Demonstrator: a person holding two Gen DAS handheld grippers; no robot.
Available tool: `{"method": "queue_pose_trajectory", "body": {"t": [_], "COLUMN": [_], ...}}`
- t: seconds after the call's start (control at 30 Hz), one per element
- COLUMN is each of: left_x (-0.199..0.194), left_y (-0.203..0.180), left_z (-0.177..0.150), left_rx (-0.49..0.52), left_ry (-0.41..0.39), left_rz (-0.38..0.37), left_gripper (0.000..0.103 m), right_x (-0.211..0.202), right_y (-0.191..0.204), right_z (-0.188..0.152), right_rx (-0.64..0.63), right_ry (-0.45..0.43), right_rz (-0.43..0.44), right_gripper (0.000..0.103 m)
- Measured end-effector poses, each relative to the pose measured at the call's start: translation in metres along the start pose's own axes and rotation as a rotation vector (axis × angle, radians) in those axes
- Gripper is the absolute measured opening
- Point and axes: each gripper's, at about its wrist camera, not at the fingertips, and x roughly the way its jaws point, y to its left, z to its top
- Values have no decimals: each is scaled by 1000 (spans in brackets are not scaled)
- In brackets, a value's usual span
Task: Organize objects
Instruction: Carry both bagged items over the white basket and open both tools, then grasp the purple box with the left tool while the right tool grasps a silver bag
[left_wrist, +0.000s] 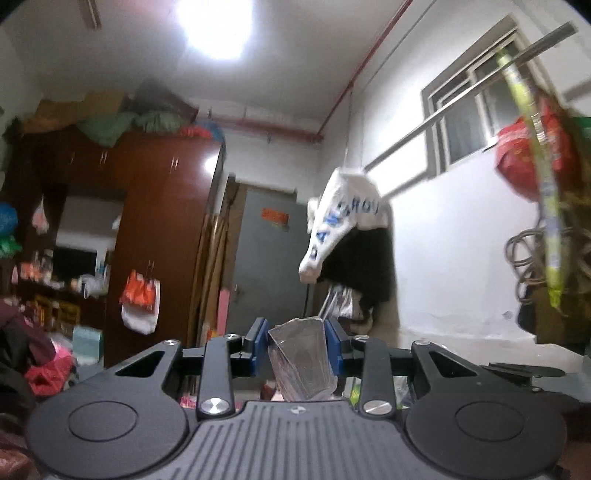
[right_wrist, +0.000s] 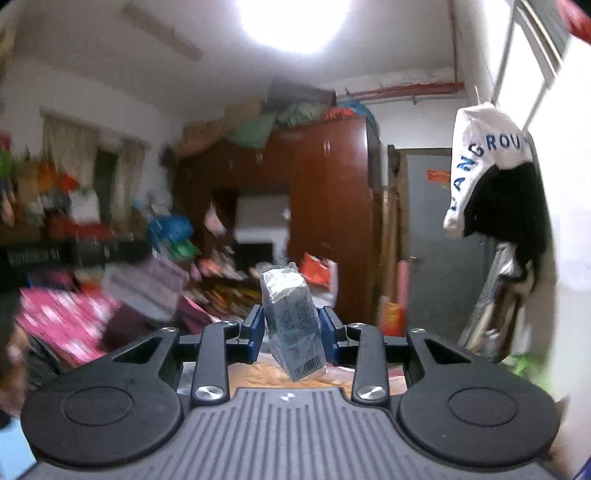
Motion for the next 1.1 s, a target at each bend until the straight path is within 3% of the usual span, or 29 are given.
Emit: {"method": "queue_pose_trajectory", "body": {"t": [0.13,0.17,0.2,0.23,0.27,0.3,0.4,0.57,0.67,0.73,0.8,0.97,1.1], "left_x": [40,46,54,60,63,62,37,-30,-43,-46,-45,-48,-53], "left_y": [5,7,7,7,8,9,12,6,11,13,9,3,-4], "left_z": [-7,-12,-17,-23,-27,-31,-33,-71,-106,-124,-132,-138,-145], "left_rx": [-17,-11,16,41,55,61,40,86,59,35,42,87,105], "left_ry": [95,111,141,177,197,212,201,256,350,427,475,495,516], "left_rz": [12,22,49,94,117,114,55,4,74,47,12,-13,-36], "left_gripper": [38,47,57,77,81,81,81,90,89,89,89,89,89], "right_x": [36,39,43,46,45,41,15,-45,-55,-55,-49,-28,-21], "right_y": [-4,-5,-5,-5,-4,-3,0,-13,-20,-24,-31,-41,-48], "right_z": [2,-3,-8,-13,-17,-21,-27,-69,-99,-113,-119,-134,-149], "right_rx": [-18,-22,-27,-27,-22,-18,11,116,219,233,243,246,295], "right_ry": [78,83,97,126,148,145,152,173,257,311,361,471,516], "right_rz": [-16,-15,-14,-12,-9,-15,-36,-16,-136,-175,-135,-90,-20], "right_gripper": [37,38,51,62,79,89,103,103,103,103,94,71,62]}}
